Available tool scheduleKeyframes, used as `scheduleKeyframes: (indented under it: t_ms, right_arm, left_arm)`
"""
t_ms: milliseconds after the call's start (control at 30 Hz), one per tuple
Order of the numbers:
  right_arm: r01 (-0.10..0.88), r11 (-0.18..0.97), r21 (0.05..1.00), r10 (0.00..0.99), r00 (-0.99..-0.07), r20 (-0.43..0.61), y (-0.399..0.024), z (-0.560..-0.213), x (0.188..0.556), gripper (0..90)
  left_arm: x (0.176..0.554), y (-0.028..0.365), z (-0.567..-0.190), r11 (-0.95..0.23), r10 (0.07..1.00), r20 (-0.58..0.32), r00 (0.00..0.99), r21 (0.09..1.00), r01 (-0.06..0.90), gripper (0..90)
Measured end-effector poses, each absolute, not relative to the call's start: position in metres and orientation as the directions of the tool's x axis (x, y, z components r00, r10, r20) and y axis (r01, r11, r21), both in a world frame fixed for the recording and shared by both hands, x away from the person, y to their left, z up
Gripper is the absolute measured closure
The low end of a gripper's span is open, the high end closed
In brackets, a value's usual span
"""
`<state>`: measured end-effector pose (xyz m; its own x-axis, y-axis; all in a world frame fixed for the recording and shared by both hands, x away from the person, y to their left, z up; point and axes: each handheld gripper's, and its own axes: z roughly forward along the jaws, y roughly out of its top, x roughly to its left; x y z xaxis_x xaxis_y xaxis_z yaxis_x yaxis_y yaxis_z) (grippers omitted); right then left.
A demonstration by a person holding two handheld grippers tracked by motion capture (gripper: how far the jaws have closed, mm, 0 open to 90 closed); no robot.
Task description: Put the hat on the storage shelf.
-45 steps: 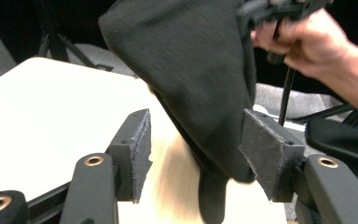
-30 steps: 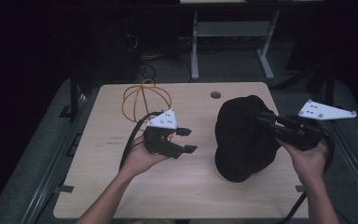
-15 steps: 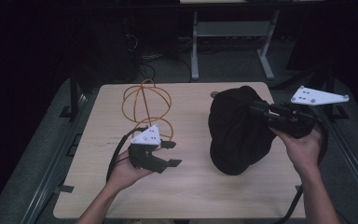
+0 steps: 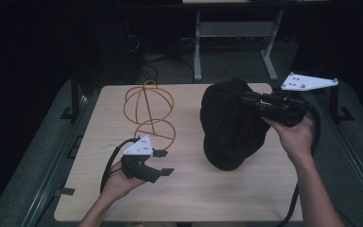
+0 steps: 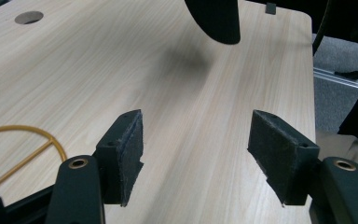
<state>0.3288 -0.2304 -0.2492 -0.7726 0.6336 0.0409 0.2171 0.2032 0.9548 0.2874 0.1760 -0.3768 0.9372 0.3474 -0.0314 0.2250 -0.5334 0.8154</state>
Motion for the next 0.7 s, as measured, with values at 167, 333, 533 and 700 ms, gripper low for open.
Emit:
scheduleKeyframes:
  t_ms: [167,333,533,700]
  right_arm:
    - [0.211,0.217,0.953,0.623,-0.781,0.032,-0.219,-0.241,0.338,72.8]
    - [0.204,0.231,0.951,0.609,-0.793,0.022,-0.208,-0.235,0.346,72.8]
    - [0.194,0.23,0.954,0.59,-0.807,0.022,-0.195,-0.227,0.353,72.8]
    - [0.175,0.234,0.956,0.572,-0.82,0.01,-0.183,-0.216,0.358,72.8]
  left_arm:
    - [0.286,0.182,-0.384,-0.526,0.366,-0.032,0.93,0.817,0.235,34.2]
    - [0.286,0.187,-0.392,-0.513,0.377,-0.041,0.925,0.822,0.245,33.5]
    - [0.286,0.186,-0.396,-0.507,0.379,-0.036,0.925,0.828,0.24,32.9]
    - [0.284,0.184,-0.399,-0.512,0.375,-0.024,0.927,0.828,0.229,32.5]
